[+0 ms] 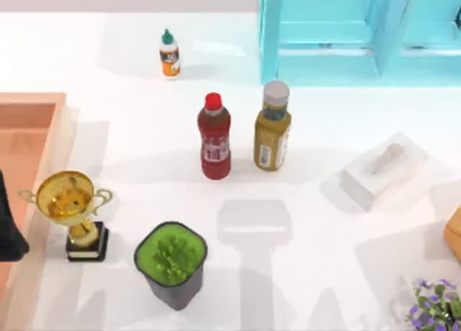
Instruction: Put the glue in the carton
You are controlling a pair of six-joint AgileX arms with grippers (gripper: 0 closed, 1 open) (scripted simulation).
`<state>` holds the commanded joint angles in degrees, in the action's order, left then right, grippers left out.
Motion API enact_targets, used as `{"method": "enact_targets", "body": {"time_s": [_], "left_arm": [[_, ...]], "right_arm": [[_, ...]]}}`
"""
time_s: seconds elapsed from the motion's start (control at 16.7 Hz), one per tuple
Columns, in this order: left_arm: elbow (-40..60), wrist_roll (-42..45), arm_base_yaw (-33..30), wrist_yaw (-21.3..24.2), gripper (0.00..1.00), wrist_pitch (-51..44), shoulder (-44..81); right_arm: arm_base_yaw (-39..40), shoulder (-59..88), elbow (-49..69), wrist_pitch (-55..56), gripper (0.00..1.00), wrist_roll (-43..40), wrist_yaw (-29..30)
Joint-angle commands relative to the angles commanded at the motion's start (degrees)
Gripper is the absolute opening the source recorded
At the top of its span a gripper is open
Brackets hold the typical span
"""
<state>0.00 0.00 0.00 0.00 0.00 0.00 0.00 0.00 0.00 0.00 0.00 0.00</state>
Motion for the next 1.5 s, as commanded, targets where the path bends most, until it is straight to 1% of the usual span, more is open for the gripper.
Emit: {"method": "enact_targets", "body": {"time_s": [0.18, 0.3, 0.54, 0.78, 1.26, 1.5], "left_arm": [[0.41, -0.06, -0.17, -0.13, 1.00, 0.25, 0.57], [2.50, -0.40, -1.04, -0.83, 1.00, 1.55, 3.56], [10.72, -1.73, -4.41, -3.59, 1.00, 6.74, 16.83], [22.26, -3.59, -9.10, -7.45, 1.00, 13.98, 39.39], [47.77, -7.53, -19.09, -15.63, 1.00, 29.27, 94.53], [57.47, -9.03, -22.97, -18.76, 1.00, 35.14, 114.31]], "right_arm": [[0.00, 0.00, 0.00, 0.00, 1.00, 0.00, 0.00], [0.00, 0.00, 0.00, 0.00, 1.00, 0.00, 0.00], [0.00, 0.00, 0.00, 0.00, 1.00, 0.00, 0.00], [0.00, 0.00, 0.00, 0.00, 1.00, 0.00, 0.00], [0.00, 0.00, 0.00, 0.00, 1.00, 0.00, 0.00], [0.00, 0.00, 0.00, 0.00, 1.00, 0.00, 0.00]]}}
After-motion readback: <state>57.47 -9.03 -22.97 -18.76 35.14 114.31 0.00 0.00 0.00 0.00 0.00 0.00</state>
